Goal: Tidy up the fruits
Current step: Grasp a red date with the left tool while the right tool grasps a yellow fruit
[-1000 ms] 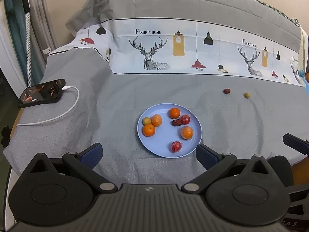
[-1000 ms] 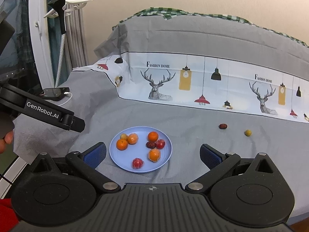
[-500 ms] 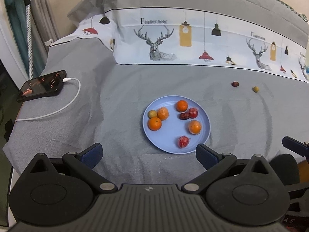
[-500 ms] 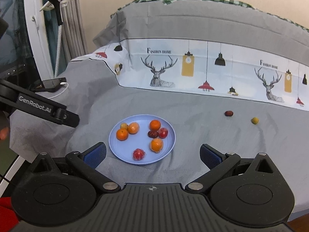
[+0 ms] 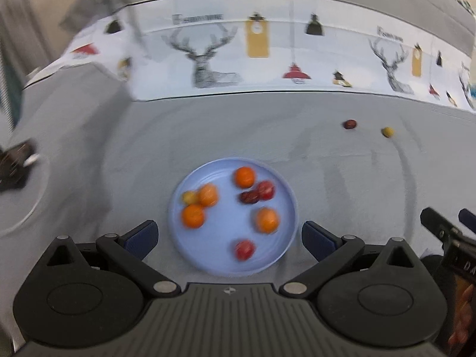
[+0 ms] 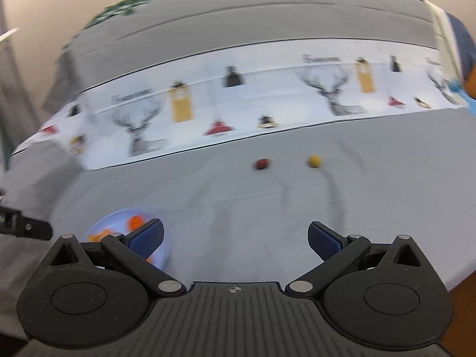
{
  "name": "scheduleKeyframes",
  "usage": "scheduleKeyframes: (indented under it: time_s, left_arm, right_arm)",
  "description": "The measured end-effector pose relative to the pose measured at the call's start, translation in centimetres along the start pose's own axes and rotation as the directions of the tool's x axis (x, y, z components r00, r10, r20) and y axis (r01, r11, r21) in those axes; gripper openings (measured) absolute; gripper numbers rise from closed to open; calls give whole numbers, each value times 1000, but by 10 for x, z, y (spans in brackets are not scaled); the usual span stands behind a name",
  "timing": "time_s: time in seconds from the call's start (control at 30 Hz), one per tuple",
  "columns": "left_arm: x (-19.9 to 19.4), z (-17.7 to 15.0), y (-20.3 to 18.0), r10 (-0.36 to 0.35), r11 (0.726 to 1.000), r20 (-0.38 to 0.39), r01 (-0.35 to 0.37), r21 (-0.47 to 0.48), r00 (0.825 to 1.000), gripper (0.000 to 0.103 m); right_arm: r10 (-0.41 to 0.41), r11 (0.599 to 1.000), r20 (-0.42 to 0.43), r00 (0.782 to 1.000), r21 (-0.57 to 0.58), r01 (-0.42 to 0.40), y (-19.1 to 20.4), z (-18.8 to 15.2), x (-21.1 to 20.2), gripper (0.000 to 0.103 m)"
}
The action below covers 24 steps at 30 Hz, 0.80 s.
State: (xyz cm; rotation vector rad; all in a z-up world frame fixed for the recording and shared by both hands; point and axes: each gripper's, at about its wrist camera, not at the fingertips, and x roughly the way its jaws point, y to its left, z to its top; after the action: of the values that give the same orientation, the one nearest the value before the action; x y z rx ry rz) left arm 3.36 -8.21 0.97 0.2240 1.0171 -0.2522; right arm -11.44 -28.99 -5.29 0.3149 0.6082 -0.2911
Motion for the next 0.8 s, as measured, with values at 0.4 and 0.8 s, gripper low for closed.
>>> scheduleKeyframes:
  time_s: [0.4, 0.8]
  left_arm:
    - [164, 115, -136, -187, 959, 37, 174, 223, 982, 103]
    - [305, 165, -225, -220, 883, -33, 213, 417, 975, 102]
  right_arm:
    - [-190, 982, 32, 981, -1, 190, -89, 55, 162, 102]
    - [-198, 978, -68, 978, -86, 192, -153, 67, 318, 102]
